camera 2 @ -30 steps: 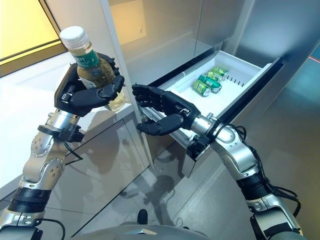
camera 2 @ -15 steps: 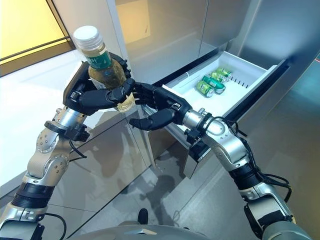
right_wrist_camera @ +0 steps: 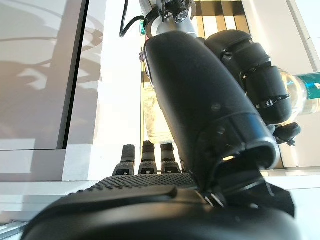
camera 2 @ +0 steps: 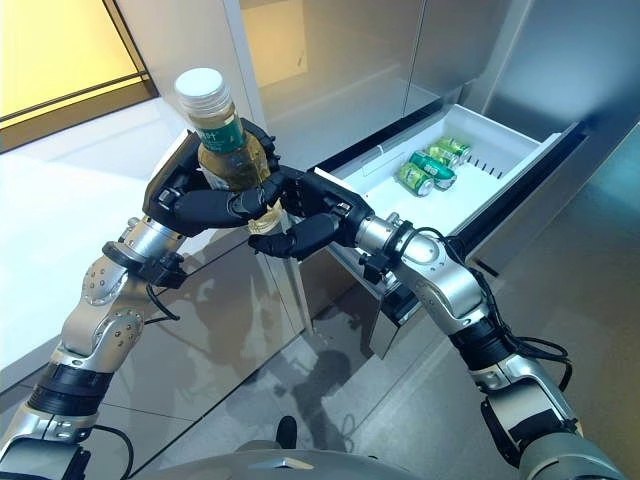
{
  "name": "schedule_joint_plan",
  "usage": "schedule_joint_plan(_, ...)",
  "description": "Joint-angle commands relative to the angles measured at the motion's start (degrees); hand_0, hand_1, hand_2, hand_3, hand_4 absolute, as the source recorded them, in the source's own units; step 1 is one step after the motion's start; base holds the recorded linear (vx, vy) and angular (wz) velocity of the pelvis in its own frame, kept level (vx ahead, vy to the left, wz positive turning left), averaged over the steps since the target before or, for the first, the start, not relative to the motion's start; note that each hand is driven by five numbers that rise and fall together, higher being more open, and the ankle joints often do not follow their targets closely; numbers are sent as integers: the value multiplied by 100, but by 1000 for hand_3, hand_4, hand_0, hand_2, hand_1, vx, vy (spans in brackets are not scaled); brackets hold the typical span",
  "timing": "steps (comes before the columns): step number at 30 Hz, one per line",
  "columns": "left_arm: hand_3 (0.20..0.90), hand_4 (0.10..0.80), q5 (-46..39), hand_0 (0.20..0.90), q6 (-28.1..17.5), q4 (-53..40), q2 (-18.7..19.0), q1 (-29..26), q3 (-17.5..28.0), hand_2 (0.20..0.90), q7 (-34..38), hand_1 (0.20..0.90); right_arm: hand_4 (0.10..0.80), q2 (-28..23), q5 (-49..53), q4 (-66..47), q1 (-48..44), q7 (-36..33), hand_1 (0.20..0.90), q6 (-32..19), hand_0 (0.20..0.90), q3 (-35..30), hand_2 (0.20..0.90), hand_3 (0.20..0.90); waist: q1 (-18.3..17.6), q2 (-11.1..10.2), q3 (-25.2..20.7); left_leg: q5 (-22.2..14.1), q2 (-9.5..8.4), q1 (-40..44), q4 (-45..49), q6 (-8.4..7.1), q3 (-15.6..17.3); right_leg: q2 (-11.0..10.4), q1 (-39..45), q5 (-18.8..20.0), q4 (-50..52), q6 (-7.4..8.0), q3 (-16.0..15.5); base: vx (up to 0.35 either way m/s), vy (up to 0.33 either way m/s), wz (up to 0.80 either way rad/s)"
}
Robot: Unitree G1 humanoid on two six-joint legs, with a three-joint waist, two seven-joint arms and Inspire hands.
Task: Put drinks into fridge and close the fridge
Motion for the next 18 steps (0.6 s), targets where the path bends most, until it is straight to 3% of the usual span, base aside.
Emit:
schedule_joint_plan(1, 200, 100, -464, 300, -580, -617, 130, -1377, -2, 300, -21, 300, 800, 416, 541, -88, -1008, -40, 900, -387, 900, 163, 900, 900, -32, -17, -700, -978, -358, 458, 9, 248, -275, -115, -263, 193, 23, 341, 245, 0, 0, 0)
schedule_joint_plan(10, 200, 100, -639, 300, -571, -575, -3, -1438, -91, 300, -143, 300, 800, 638, 613, 86, -1194, -135, 900, -303, 900, 352, 900, 900, 4, -19, -710, -975, -349, 459, 9, 247, -284, -120, -262, 198, 23, 339, 236, 1, 1, 2)
schedule_joint_plan(11, 200, 100, -684, 300, -561, -583, 1, -1439, -92, 300, -168, 300, 745, 652, 607, 101, -1203, -131, 853, -316, 853, 359, 853, 845, 7, -17, -713, -972, -350, 459, 9, 247, -285, -119, -262, 200, 23, 339, 238, 5, 5, 6)
schedule_joint_plan(12, 200, 100, -693, 300, -556, -582, -2, -1448, -99, 300, -168, 300, 509, 662, 603, 115, -1216, -138, 651, -328, 651, 368, 651, 609, 8, -16, -713, -970, -349, 459, 9, 246, -286, -120, -261, 202, 23, 339, 238, 4, 7, 3)
schedule_joint_plan(13, 200, 100, -709, 300, -541, -581, -17, -1468, -122, 300, -176, 300, 353, 681, 602, 137, -1245, -147, 516, -346, 516, 390, 516, 453, 11, -17, -712, -967, -349, 458, 9, 247, -292, -119, -260, 202, 23, 336, 237, 0, 0, 0)
schedule_joint_plan(14, 200, 100, -714, 300, -519, -587, -32, -1475, -141, 300, -193, 300, 309, 698, 595, 143, -1263, -159, 479, -353, 479, 406, 479, 409, 16, -17, -714, -963, -351, 453, 9, 249, -297, -118, -262, 202, 23, 334, 237, 0, 0, 0)
schedule_joint_plan(15, 200, 100, -697, 300, -512, -591, -39, -1474, -152, 300, -193, 300, 100, 700, 605, 141, -1276, -178, 300, -358, 300, 411, 300, 200, 18, -18, -712, -962, -351, 451, 9, 249, -298, -118, -263, 205, 23, 334, 235, 1, 0, 4)
schedule_joint_plan(18, 200, 100, -743, 300, -453, -614, -62, -1460, -161, 300, -238, 300, 100, 705, 612, 124, -1318, -194, 300, -338, 300, 422, 300, 200, 27, -21, -710, -962, -351, 449, 9, 250, -302, -119, -266, 205, 23, 334, 235, 0, 0, 3)
